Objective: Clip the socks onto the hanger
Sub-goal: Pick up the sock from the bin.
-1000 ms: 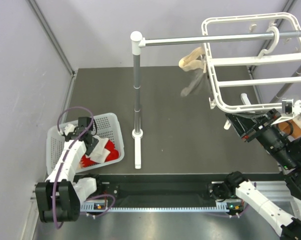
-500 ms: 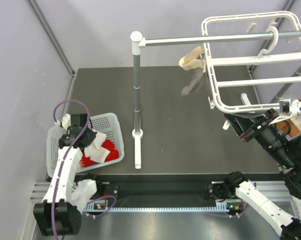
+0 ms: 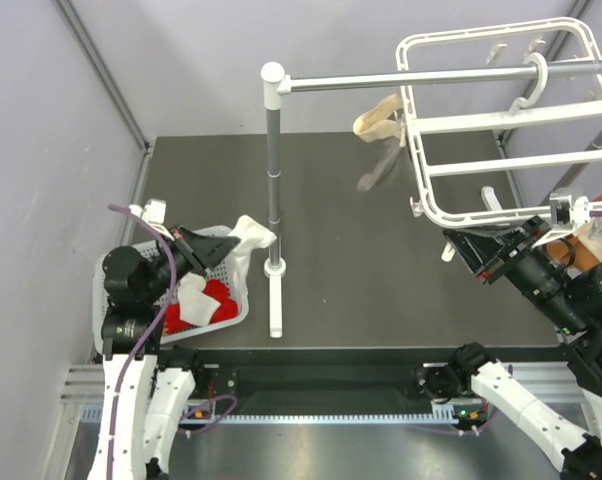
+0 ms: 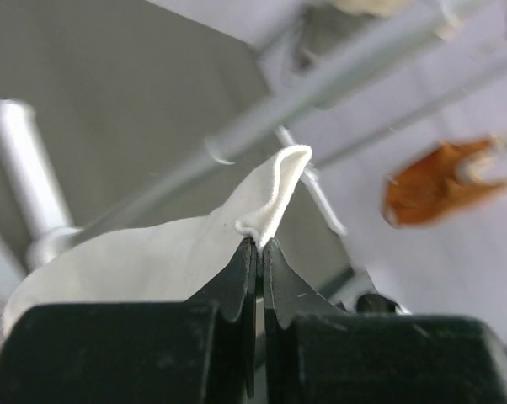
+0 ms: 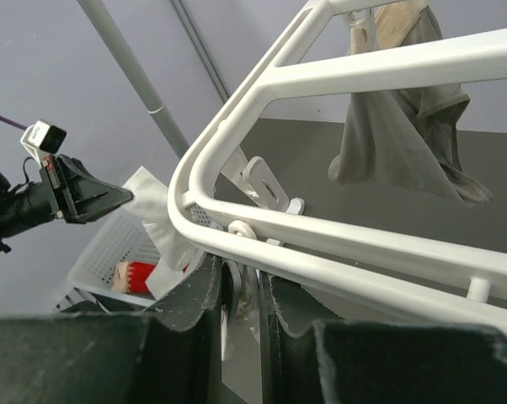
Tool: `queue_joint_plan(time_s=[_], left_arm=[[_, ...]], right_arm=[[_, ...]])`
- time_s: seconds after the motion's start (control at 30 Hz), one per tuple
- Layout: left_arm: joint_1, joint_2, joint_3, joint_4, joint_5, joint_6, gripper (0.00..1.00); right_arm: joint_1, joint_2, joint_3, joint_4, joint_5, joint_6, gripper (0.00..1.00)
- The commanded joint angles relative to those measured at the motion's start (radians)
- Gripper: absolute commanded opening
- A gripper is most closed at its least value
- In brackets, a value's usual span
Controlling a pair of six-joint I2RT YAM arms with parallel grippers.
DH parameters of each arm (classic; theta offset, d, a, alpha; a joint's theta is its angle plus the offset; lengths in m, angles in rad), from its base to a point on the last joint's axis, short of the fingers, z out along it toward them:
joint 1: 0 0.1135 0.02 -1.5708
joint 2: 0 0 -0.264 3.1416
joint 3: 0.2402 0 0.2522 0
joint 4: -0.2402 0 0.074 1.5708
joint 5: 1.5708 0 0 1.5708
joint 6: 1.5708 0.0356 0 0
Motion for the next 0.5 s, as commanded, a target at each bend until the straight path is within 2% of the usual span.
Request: queue_joint_plan(time_s=[0.0, 0.03, 0.13, 0.2, 0.23, 0.27, 0.33, 0.4, 0.43, 0.47], left_arm=[[-0.047, -0.017, -0.087, 0.422, 0.326, -0.164, 0.00], [-0.061, -0.004, -0.096, 0.446, 0.341, -0.211, 0.00], [-0.160, 0.049, -0.080, 0.447, 0.352, -0.181, 0.00], [-0.306, 0.101, -0.038, 0.431, 0.329, -0.146, 0.00], [-0.372, 0.158, 0.016, 0.363, 0.256, -0.067, 0.00], [-0.517, 0.186, 0.044, 0.326, 0.201, -0.025, 0.00], [-0.648, 0.264, 0.119, 0.301, 0.068, 0.070, 0.00], [-0.844, 0.343, 0.185, 0.313, -0.023, 0.136, 0.00], [-0.845, 0.373, 0.208, 0.313, -0.042, 0.158, 0.00], [-0.918, 0.403, 0.233, 0.318, -0.062, 0.184, 0.00]], right_arm=[[0.002, 0.019, 0.005, -0.025, -0.041, -0.009, 0.00], [0.003, 0.019, 0.004, -0.027, -0.042, -0.007, 0.00], [0.003, 0.022, -0.005, -0.025, -0.047, -0.004, 0.00], [0.002, 0.021, -0.016, -0.025, -0.047, -0.001, 0.00], [0.003, 0.021, -0.024, -0.024, -0.047, 0.002, 0.00], [0.003, 0.022, -0.027, -0.024, -0.048, 0.004, 0.00], [0.003, 0.025, -0.033, -0.022, -0.062, 0.010, 0.00], [0.003, 0.034, -0.030, -0.017, -0.093, 0.018, 0.00], [0.003, 0.034, -0.030, -0.017, -0.105, 0.021, 0.00], [0.003, 0.045, -0.024, -0.014, -0.119, 0.021, 0.00]])
